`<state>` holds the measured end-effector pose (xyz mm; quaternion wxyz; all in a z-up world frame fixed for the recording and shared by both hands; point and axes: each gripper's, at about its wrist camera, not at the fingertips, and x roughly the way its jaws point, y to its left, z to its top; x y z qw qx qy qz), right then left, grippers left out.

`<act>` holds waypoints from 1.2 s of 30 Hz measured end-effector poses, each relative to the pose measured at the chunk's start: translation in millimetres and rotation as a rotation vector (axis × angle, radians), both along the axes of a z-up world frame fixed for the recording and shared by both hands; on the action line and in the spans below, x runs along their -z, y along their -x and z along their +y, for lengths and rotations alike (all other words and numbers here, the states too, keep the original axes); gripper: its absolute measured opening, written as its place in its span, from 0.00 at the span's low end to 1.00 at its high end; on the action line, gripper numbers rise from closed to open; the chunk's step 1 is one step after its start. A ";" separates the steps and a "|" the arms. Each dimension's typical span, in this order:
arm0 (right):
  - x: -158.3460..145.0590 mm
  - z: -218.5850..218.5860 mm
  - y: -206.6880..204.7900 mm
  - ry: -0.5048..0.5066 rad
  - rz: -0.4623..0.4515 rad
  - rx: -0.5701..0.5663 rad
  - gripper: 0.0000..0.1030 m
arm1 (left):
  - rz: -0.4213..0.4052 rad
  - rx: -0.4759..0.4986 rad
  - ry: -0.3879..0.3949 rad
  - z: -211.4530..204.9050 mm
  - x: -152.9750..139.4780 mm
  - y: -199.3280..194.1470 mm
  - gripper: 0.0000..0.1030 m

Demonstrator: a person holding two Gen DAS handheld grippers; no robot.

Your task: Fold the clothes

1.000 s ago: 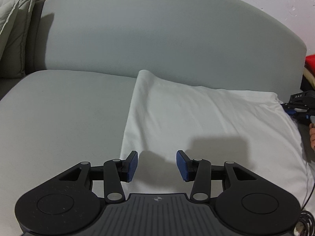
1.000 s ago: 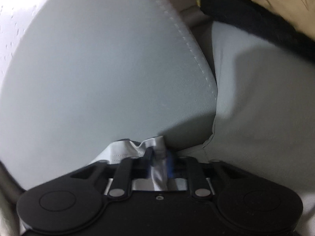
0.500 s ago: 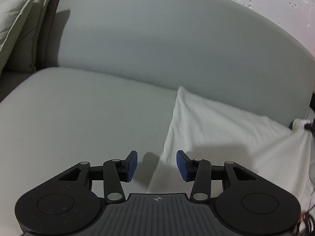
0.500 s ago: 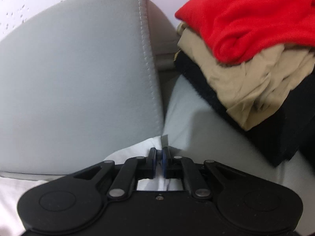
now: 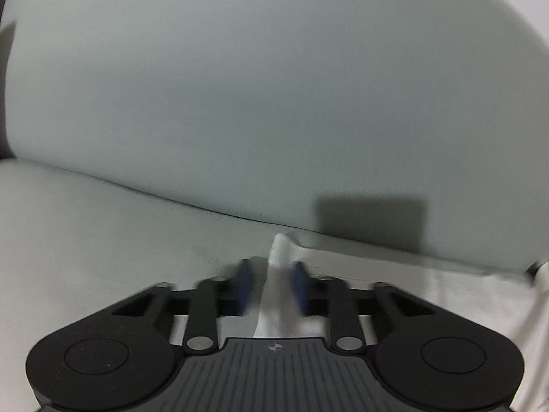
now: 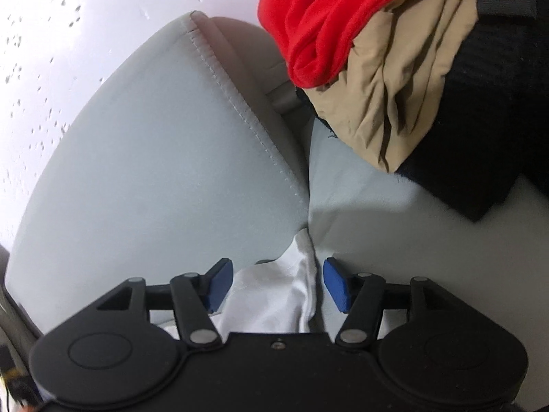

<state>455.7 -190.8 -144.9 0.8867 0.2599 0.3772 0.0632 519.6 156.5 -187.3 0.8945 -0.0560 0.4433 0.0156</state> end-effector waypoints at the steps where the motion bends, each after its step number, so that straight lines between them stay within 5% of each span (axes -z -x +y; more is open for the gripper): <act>1: 0.1 2.0 -0.2 0.012 -0.005 -0.005 0.55 | -0.009 0.012 -0.037 -6.4 -0.7 0.8 0.02; 9: 3.3 21.8 -5.5 0.088 -0.023 -0.037 0.55 | -0.138 -0.126 -0.365 -0.3 -15.6 18.1 0.02; 18: 19.1 68.3 -26.1 0.183 0.044 -0.151 0.47 | -0.105 -0.113 -0.343 10.8 4.4 15.6 0.03; 21: 29.4 80.6 -34.7 0.192 0.084 -0.157 0.35 | -0.102 -0.118 -0.325 17.9 5.1 16.6 0.03; 23: 35.0 90.1 -38.0 0.215 0.101 -0.170 0.12 | -0.104 -0.115 -0.322 18.4 3.3 18.7 0.03; 25: 33.0 102.2 -30.9 0.297 0.062 -0.194 0.06 | -0.123 -0.108 -0.327 18.7 0.3 21.8 0.03; 30: 4.6 121.8 6.3 0.469 -0.236 -0.083 0.06 | -0.262 -0.135 -0.344 11.5 -9.3 42.9 0.03; 36: 22.3 156.7 9.5 0.609 -0.245 -0.052 0.07 | -0.164 -0.126 -0.445 -11.9 23.4 27.2 0.05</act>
